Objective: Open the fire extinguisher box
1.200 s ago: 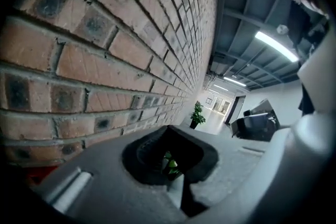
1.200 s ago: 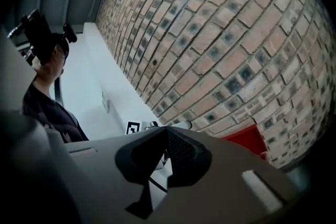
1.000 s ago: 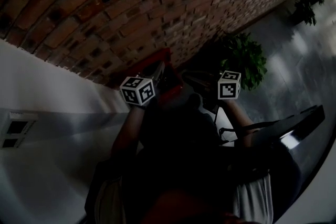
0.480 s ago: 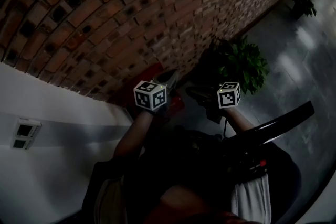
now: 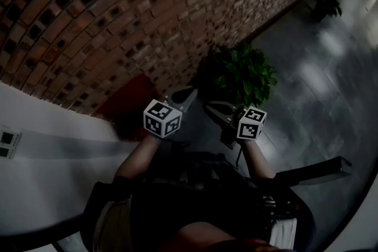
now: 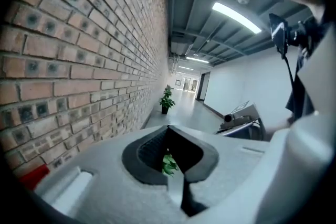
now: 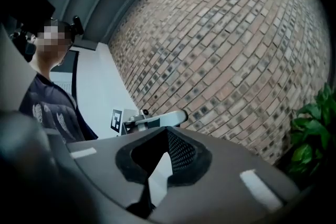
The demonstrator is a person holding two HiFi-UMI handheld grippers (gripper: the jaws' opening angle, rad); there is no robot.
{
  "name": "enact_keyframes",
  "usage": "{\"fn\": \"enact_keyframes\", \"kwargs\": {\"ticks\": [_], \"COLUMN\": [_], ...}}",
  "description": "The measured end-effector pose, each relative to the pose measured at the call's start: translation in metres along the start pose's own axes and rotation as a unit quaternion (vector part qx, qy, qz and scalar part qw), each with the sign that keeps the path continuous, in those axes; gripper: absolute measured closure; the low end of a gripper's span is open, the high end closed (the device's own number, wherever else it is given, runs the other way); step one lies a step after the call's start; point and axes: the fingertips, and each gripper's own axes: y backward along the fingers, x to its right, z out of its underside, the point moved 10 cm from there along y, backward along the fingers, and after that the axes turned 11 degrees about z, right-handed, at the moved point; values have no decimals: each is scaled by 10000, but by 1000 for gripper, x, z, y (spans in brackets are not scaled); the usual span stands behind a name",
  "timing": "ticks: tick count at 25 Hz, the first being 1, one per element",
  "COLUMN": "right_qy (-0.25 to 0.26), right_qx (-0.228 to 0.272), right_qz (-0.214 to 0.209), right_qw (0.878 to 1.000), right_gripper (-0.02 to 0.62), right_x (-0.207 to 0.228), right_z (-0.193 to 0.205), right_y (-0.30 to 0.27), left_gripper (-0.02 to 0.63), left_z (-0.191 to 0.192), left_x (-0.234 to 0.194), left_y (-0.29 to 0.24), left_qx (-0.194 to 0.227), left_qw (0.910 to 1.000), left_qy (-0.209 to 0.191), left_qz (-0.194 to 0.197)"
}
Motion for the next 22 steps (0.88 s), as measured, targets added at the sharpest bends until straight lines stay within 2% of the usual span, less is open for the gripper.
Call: {"fn": "enact_keyframes", "kwargs": {"ticks": [3, 7, 12, 16, 19, 22], "right_qy": [305, 496, 672, 765, 876, 825], "right_qx": [-82, -67, 111, 98, 15, 144], "right_qz": [38, 185, 458, 742, 1100, 1440], "right_qw": [9995, 9986, 9966, 9943, 9901, 9860], "right_gripper": [595, 597, 595, 595, 595, 595], "right_x": [-2, -6, -12, -14, -15, -25], "right_z": [-6, -22, -30, -31, -28, -28], "right_y": [34, 74, 118, 127, 129, 122], "left_gripper": [603, 603, 603, 603, 603, 603], "left_z": [-8, -13, -19, -26, -26, -26], "left_x": [22, 44, 63, 66, 69, 63], "left_y": [-19, -34, -59, -69, -69, -58], "left_qx": [138, 381, 346, 342, 328, 383], "left_qw": [9997, 9990, 9987, 9981, 9968, 9942], "left_qy": [-163, -115, -366, -431, -510, -625], "left_qz": [96, 190, 49, 265, 520, 789]}}
